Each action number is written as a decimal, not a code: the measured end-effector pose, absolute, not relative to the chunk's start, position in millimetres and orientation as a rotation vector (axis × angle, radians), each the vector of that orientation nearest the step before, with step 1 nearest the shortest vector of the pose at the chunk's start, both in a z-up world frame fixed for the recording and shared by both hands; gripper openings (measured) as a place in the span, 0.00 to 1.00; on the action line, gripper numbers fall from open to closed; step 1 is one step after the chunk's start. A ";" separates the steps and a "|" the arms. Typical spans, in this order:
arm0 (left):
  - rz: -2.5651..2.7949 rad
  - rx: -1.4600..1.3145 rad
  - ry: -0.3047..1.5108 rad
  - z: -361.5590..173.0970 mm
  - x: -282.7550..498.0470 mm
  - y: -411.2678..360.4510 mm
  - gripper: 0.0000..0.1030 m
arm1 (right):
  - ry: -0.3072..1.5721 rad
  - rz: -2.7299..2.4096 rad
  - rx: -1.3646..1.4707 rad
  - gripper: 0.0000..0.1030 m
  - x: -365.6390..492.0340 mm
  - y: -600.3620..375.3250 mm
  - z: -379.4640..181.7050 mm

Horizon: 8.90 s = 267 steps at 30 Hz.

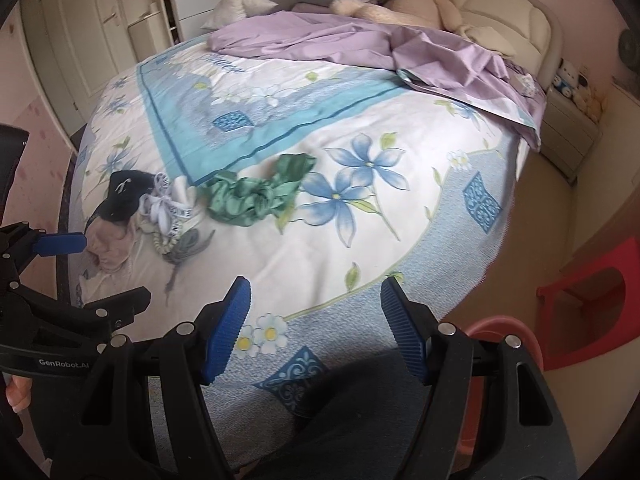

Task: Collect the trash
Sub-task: 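Move both tools back toward the items on the bed, then grasp the black sock with the left tool while the right tool grasps the white ribbon, then lift the black sock and white ribbon and carry both toward the pink bucket, then open the left tool over the bucket to drop the black sock, then open the right tool over the bucket to drop the white ribbon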

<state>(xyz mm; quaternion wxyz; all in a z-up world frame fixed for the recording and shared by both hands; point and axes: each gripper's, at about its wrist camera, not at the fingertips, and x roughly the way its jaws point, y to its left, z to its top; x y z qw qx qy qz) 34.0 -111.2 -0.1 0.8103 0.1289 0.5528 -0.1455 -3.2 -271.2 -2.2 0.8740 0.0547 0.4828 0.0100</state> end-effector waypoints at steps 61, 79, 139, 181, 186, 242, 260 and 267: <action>-0.285 0.154 1.268 -68.2 166.1 8.8 0.17 | 1.118 0.325 -0.095 0.65 103.1 -119.4 -40.7; -0.304 0.040 1.221 -31.9 167.7 38.1 0.15 | 1.173 0.368 -0.210 0.26 152.0 -81.9 -73.8; -0.548 0.267 0.973 105.5 32.9 -162.9 0.09 | 0.960 0.113 0.098 0.08 -26.5 -293.8 56.6; -1.014 0.518 1.020 92.5 -37.7 -412.4 0.09 | 0.943 -0.373 0.385 0.08 -146.1 -490.2 26.5; -1.061 0.567 1.036 76.7 -56.3 -443.0 0.09 | 0.945 -0.428 0.413 0.08 -162.3 -506.4 19.6; -0.887 0.595 1.032 9.8 -24.2 -451.6 0.95 | 1.043 -0.446 0.507 0.46 -140.7 -537.8 -70.1; -0.632 0.387 1.059 34.0 26.8 -302.7 0.95 | 0.992 -0.176 0.390 0.52 -55.3 -424.0 -28.1; -0.556 0.334 1.071 37.1 38.7 -252.8 0.95 | 0.994 -0.094 0.320 0.52 -31.8 -372.7 -14.7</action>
